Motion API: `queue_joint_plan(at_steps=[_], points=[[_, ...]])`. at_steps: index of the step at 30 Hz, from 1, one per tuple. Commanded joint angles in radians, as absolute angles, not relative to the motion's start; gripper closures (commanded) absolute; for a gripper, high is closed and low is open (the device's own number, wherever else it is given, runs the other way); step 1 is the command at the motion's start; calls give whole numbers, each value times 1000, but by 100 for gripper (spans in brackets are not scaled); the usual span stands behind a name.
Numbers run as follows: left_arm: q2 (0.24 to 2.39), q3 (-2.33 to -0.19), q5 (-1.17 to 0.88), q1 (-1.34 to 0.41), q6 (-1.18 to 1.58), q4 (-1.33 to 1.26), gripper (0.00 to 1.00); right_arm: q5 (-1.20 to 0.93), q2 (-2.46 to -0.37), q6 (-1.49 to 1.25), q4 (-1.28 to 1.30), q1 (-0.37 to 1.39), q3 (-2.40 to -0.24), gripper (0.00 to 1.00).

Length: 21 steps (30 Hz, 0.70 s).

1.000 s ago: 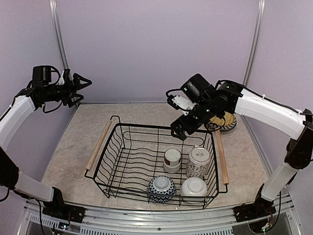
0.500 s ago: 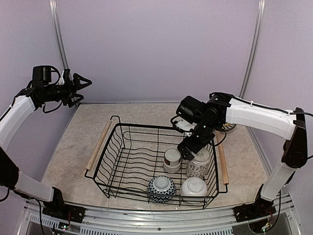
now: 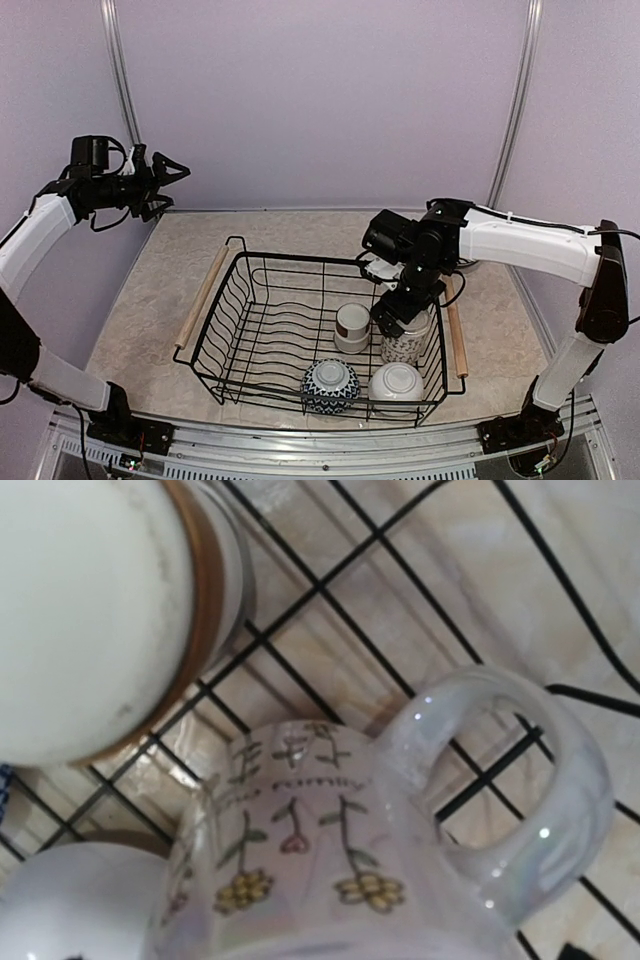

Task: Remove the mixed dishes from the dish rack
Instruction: Grab the cup from the dish rack.

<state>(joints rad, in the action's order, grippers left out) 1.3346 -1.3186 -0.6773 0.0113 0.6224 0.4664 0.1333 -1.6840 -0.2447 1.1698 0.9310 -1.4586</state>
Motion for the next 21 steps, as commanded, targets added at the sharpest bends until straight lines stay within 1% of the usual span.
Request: queue_joint_plan(at_steps=[1, 19, 21], points=[[1346, -1351, -694, 7, 607, 488, 1, 118, -1682, -242, 1210, 937, -1437, 0], [1341, -1353, -688, 8, 601, 492, 1, 134, -1713, -249, 1225, 937, -1426, 0], [1341, -1353, -688, 6, 601, 494, 1, 132, -1715, -247, 1227, 937, -1430, 4]])
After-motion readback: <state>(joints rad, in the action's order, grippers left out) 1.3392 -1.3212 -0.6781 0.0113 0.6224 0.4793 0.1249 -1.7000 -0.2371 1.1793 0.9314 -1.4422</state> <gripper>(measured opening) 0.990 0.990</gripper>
